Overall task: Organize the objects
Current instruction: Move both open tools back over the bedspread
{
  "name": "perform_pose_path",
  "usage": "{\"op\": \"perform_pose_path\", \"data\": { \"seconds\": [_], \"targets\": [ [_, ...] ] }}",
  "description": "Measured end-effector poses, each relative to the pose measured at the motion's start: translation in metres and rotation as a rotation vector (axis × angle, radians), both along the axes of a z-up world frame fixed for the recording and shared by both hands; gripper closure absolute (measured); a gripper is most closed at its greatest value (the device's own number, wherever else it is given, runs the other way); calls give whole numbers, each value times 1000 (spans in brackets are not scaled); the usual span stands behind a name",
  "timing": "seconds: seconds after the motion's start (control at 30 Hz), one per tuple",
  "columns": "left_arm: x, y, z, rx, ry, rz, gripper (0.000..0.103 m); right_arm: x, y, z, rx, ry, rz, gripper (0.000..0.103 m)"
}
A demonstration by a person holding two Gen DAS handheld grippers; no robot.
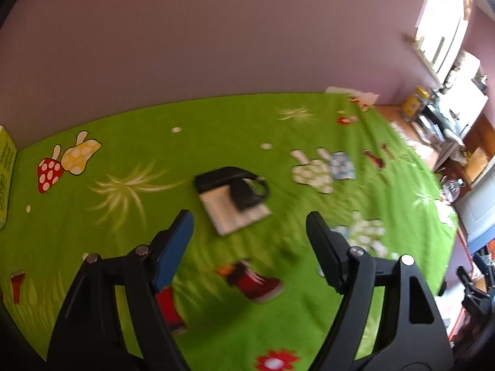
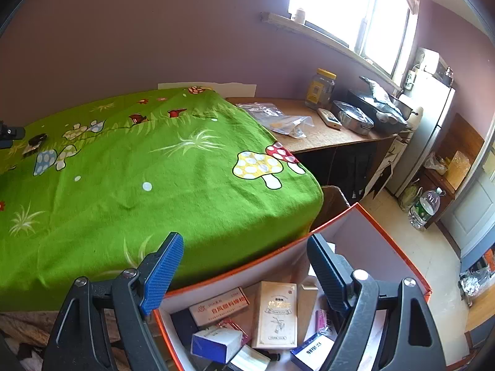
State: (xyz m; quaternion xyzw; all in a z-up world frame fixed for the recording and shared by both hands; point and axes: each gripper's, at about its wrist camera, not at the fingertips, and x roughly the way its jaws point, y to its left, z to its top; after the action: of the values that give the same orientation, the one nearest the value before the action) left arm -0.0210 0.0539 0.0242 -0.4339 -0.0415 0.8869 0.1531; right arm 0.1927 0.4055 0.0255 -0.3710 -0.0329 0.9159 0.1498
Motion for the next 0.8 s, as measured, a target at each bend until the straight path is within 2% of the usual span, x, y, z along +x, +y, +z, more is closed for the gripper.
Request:
{"op": "perform_pose_path", "data": {
  "seconds": [0.1,0.2,0.33,0.43,0.5,0.67,0.8],
  "targets": [
    [-10,-1,-12,-40,-30,12,25,-6,0,-1,-18,3,2,20],
    [-14,3,-21,-26,-51,2,25,-12,-3,-1,-27,3,8,20],
    [-20,13,-29,-53,-46,6,25,-23,-9,-1,-40,5,26,20],
    [-21,22,-30,-123,-15,-7,26,-31,-18,3,-44,15,52,20],
    [-18,28,-32,-185,16,-42,39,-35,-25,6,-43,22,71,20],
    [-13,20,-29,-157,15,-106,45,-49,-43,13,-64,36,113,20],
    [-1,16,-26,-99,0,-224,45,-63,-66,17,-70,37,162,20]
  ]
}}
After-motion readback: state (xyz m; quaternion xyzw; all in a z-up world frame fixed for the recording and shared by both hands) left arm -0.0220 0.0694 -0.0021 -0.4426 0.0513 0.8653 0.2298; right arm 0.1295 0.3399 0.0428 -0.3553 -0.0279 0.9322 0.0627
